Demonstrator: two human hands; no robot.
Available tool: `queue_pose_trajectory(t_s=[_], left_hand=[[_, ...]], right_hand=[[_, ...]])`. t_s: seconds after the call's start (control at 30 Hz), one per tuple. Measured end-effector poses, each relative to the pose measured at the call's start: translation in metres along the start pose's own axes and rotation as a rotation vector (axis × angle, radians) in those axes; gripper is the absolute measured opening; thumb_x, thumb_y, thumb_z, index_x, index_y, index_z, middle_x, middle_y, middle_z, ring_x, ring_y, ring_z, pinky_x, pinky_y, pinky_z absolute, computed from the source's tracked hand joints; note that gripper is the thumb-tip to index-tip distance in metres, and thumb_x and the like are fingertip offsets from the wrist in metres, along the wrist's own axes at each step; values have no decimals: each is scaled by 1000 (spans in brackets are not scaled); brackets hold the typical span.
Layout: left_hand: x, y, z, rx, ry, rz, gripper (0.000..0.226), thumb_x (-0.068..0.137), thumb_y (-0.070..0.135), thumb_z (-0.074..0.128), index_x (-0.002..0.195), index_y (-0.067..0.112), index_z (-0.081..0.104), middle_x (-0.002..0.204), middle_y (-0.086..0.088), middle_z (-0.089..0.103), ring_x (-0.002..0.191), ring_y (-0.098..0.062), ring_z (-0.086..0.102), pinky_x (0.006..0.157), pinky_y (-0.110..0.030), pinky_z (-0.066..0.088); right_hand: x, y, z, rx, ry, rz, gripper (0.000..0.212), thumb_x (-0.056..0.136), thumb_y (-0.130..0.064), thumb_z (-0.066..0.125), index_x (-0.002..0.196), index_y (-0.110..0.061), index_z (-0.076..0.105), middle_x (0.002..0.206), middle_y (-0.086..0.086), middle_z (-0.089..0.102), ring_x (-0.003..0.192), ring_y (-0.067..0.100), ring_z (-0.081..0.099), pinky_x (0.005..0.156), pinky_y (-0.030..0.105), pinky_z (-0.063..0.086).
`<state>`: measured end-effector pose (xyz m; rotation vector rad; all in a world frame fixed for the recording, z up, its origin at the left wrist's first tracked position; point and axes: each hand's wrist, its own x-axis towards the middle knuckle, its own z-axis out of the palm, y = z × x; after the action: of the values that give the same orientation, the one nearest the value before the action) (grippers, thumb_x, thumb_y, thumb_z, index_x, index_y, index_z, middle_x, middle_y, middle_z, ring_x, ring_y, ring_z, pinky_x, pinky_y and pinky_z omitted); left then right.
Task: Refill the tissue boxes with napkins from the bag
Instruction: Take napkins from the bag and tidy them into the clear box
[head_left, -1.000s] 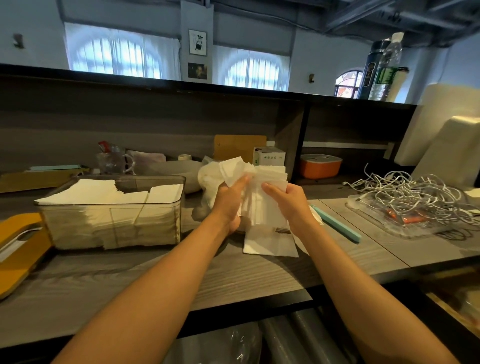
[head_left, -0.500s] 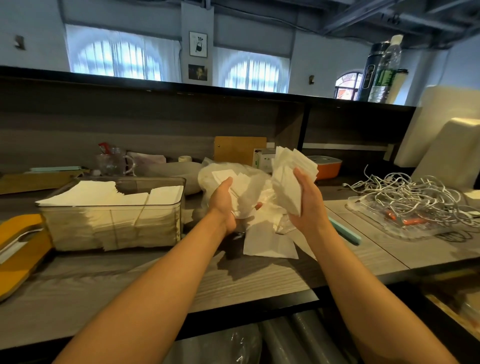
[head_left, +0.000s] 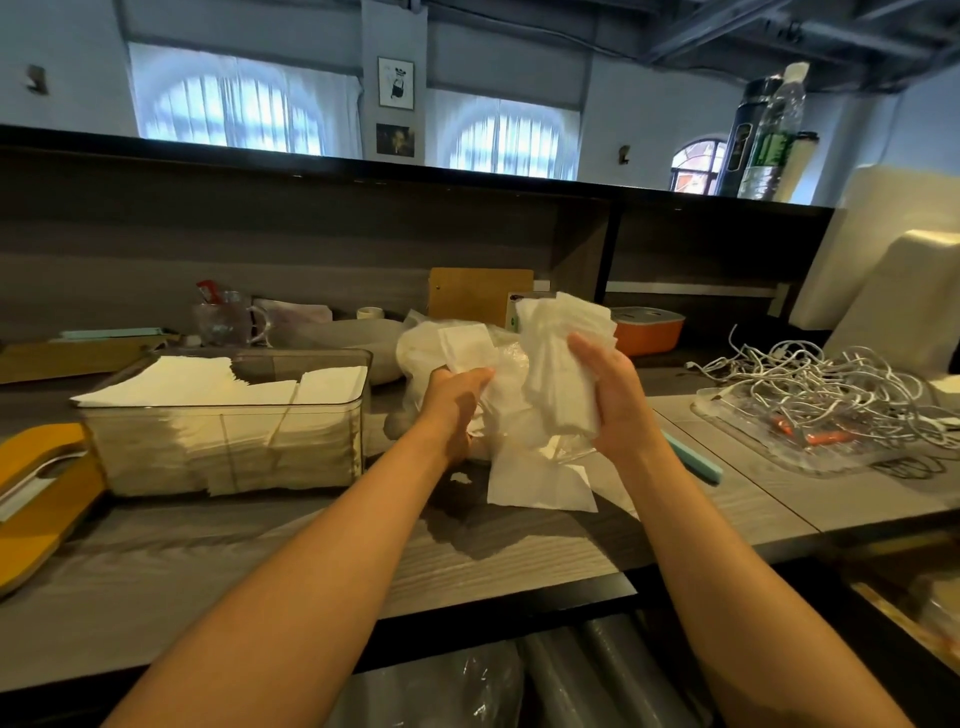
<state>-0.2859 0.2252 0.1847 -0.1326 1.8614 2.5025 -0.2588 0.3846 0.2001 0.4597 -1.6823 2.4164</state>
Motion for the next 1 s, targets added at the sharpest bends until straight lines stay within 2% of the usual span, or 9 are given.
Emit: queue_pose_trajectory(t_s=[0.1, 0.2, 0.27, 0.47, 0.6, 0.7, 0.83, 0.93, 1.0], left_hand=[[-1, 3, 1, 48, 17, 43, 26, 97, 22, 58, 120, 11, 57, 105, -7, 63, 97, -26, 59, 94, -51, 51], [-3, 3, 2, 45, 10, 92, 28, 96, 23, 56, 124, 16, 61, 115, -7, 66, 107, -29, 60, 95, -50, 50], [0, 2, 2, 36, 10, 111, 25, 97, 22, 57, 121, 16, 61, 114, -6, 67, 109, -28, 59, 97, -50, 49], [1, 3, -1, -27, -27, 128, 1, 98, 24, 58, 99, 24, 58, 101, -2, 66, 97, -23, 63, 83, -41, 52], [0, 5, -2, -76, -73, 135, 21, 99, 32, 54, 116, 23, 62, 114, -6, 69, 106, -28, 65, 92, -48, 53], [-1, 4, -2, -89, -72, 132, 31, 100, 37, 50, 122, 20, 63, 117, -7, 70, 108, -28, 65, 93, -46, 54], [-1, 5, -6, -211, -85, 34, 39, 103, 39, 43, 125, 14, 63, 119, -12, 70, 107, -31, 66, 95, -48, 53], [-9, 6, -4, -192, -178, -56, 44, 107, 38, 33, 113, 11, 68, 115, -12, 71, 103, -28, 67, 83, -42, 56], [-15, 5, 0, -203, -249, -105, 46, 107, 37, 31, 116, 9, 67, 114, -9, 71, 100, -26, 66, 75, -39, 54]], right_hand=[[3, 5, 7, -262, 96, 47, 18, 89, -26, 67, 106, -23, 61, 107, 4, 66, 106, 28, 64, 88, 44, 56], [5, 10, 8, -411, 125, 85, 10, 91, -28, 66, 100, -29, 62, 103, 0, 66, 97, 20, 63, 78, 35, 54], [6, 12, 6, -420, 141, 103, 11, 91, -29, 67, 99, -31, 61, 105, 1, 65, 98, 20, 63, 84, 39, 54], [8, 13, 7, -412, 141, 101, 14, 92, -32, 66, 103, -33, 59, 112, 0, 64, 109, 23, 60, 97, 48, 50], [9, 14, 4, -398, 83, 192, 22, 90, -38, 67, 110, -31, 62, 121, 3, 63, 114, 26, 58, 104, 53, 45], [10, 13, 7, -441, 115, 217, 29, 87, -36, 69, 113, -26, 61, 122, 5, 59, 113, 24, 56, 101, 48, 45], [7, 8, 1, -219, 273, 119, 21, 91, -31, 62, 111, -25, 59, 116, 6, 59, 101, 22, 58, 81, 38, 51], [3, 1, -1, 63, 134, 60, 23, 98, -34, 49, 119, -26, 56, 110, 5, 63, 95, 20, 66, 73, 37, 59], [0, -2, 1, 127, 64, 14, 28, 101, -34, 45, 126, -23, 52, 102, 4, 65, 86, 18, 69, 67, 34, 59]])
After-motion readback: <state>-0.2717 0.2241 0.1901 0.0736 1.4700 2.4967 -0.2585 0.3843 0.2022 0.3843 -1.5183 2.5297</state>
